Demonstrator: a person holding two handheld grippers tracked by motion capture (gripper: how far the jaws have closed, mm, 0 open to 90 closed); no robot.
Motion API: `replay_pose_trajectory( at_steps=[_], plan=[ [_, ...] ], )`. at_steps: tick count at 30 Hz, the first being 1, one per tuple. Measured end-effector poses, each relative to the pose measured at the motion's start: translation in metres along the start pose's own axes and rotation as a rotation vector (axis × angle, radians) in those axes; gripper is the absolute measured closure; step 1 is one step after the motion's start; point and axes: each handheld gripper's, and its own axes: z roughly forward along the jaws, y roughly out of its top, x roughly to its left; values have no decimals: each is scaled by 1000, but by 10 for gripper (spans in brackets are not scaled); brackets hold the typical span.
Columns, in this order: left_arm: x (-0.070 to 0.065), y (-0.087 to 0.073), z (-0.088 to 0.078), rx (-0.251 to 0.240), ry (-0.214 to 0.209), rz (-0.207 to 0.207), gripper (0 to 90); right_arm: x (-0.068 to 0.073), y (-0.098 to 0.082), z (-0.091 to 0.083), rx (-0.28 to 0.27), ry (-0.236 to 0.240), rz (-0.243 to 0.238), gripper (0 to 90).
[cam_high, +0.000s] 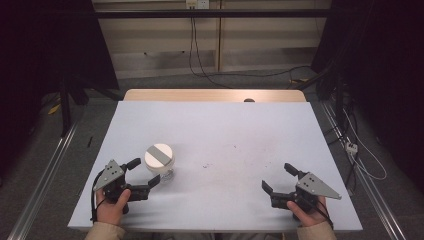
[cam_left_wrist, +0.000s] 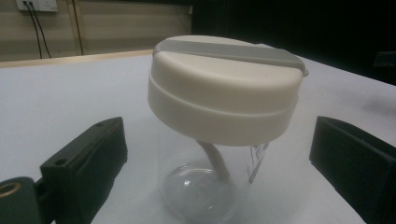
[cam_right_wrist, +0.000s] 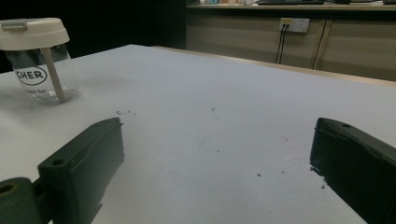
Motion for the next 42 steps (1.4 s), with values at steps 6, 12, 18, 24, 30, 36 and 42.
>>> replay_pose_trajectory(
  at_steps=[6,12,18,24,30,36,42],
  plan=[
    [0,-1,0,4,-4,2,38,1,1,1,-5,3,-6,26],
    [0,-1,3,19,-1,12,38,1,0,1,-5,3,-5,26],
    [1,-1,9,62,8,26,37,1,0,1,-4,1,-6,26],
    [1,0,17,86,24,20,39,2,0,2,-4,3,-8,27],
    [-1,2,30,122,39,12,38,1,1,2,-8,1,-10,27],
    [-4,2,41,156,58,22,39,1,0,2,-10,1,-10,28],
    [-5,3,47,164,71,24,39,1,1,2,-13,5,-7,30]
  ],
)
